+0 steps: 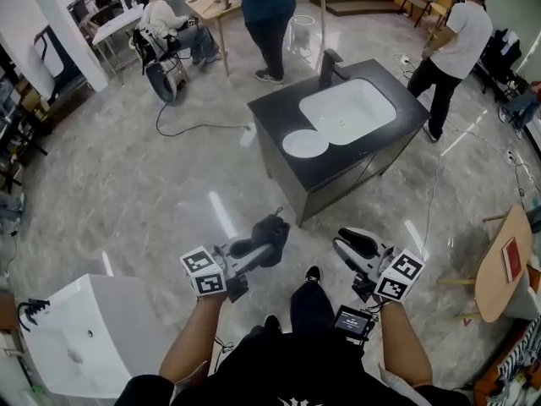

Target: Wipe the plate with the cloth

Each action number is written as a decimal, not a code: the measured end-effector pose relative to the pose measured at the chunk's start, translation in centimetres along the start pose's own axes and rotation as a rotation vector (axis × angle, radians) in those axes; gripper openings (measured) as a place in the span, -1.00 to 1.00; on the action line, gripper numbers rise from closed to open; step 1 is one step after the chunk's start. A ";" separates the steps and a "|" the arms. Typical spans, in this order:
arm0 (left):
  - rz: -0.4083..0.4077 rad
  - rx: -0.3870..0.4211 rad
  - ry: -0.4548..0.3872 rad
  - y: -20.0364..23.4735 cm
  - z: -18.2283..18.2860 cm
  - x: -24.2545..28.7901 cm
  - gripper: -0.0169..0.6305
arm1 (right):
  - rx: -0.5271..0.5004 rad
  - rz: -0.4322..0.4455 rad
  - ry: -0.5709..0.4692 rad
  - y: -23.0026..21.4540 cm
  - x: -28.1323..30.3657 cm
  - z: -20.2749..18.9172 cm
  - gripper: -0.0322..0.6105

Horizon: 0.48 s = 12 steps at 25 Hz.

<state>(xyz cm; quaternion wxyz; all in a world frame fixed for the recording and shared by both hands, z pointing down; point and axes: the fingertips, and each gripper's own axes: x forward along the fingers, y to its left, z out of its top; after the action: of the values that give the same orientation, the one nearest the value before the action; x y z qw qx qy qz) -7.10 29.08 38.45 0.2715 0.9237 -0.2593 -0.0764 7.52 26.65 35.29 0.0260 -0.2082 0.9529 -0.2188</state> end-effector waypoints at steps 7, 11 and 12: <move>0.057 -0.058 -0.014 7.0 2.0 7.6 -0.78 | 0.046 0.059 0.045 -10.6 2.5 2.4 -0.65; 0.088 -0.061 -0.010 9.5 3.6 11.2 -0.78 | 0.075 0.073 0.055 -15.7 3.2 3.9 -0.65; 0.096 -0.065 -0.011 10.2 4.0 11.6 -0.78 | 0.082 0.075 0.060 -16.6 3.7 4.1 -0.65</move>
<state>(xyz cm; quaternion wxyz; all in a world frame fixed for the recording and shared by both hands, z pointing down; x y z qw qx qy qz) -2.80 13.87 40.66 0.3033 0.9005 -0.3020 -0.0768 11.08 9.86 38.87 0.0140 -0.1645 0.9507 -0.2627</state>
